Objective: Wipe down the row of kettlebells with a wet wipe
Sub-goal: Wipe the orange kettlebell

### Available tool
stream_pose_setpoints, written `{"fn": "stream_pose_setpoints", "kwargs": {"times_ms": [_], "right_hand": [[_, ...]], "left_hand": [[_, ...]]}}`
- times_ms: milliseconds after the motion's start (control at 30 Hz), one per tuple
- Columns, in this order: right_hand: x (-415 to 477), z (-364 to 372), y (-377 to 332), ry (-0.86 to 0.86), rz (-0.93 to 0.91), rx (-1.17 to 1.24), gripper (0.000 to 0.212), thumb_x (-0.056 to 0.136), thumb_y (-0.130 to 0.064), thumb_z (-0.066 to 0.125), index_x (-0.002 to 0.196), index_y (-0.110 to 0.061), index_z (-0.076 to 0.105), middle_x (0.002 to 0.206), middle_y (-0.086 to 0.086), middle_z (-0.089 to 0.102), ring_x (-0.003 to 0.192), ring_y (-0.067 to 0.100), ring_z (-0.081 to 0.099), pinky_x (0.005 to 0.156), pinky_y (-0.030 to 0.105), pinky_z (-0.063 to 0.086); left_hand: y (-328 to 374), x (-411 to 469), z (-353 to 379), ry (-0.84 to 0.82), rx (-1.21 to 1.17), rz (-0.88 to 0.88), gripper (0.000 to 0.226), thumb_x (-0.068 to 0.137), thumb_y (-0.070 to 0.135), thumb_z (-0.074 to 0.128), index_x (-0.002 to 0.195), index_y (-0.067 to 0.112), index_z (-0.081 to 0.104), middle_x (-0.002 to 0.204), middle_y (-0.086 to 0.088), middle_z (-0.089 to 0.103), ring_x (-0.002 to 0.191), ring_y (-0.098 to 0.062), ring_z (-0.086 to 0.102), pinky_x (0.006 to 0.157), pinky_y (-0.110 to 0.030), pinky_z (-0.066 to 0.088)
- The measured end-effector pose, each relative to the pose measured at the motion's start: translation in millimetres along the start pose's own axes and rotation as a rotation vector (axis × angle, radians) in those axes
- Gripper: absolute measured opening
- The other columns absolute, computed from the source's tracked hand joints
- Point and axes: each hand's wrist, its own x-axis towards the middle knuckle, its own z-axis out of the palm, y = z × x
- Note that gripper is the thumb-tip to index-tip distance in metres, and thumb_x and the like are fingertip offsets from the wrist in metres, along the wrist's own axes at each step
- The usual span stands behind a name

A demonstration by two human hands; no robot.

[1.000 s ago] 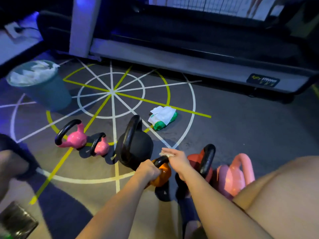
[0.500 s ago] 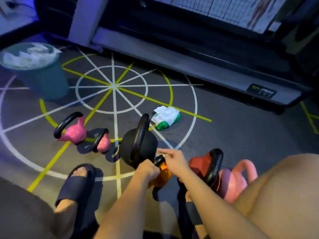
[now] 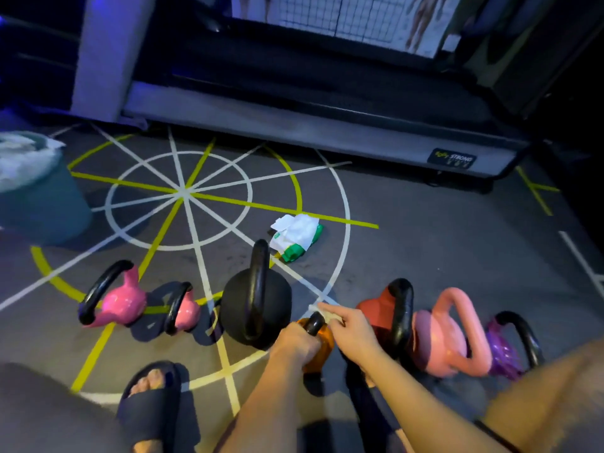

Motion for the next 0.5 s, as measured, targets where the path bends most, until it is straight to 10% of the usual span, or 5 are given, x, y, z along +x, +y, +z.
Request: {"fn": "stream_pose_setpoints", "kwargs": {"times_ms": [133, 500], "right_hand": [[3.9, -4.1, -8.7, -0.003, -0.064, -0.091, 0.045, 0.097, -0.004, 0.048, 0.118, -0.036, 0.071, 0.129, -0.014, 0.064, 0.122, 0.0, 0.054, 0.11, 0.012, 0.032], [-5.2, -19.4, 1.4, 0.002, -0.148, -0.187, 0.052, 0.096, 0.005, 0.043, 0.136, -0.023, 0.062, 0.148, -0.01, 0.048, 0.142, 0.003, 0.036, 0.108, 0.001, 0.009]], "left_hand": [[18.7, 6.5, 2.5, -0.076, 0.122, 0.132, 0.037, 0.093, 0.033, 0.057, 0.123, 0.014, 0.066, 0.125, -0.012, 0.068, 0.117, -0.032, 0.064, 0.098, -0.04, 0.052], [7.2, 0.2, 5.2, -0.067, 0.051, 0.338, 0.021, 0.094, 0.027, 0.062, 0.113, 0.018, 0.063, 0.1, -0.007, 0.072, 0.095, -0.028, 0.07, 0.084, -0.033, 0.055]]}}
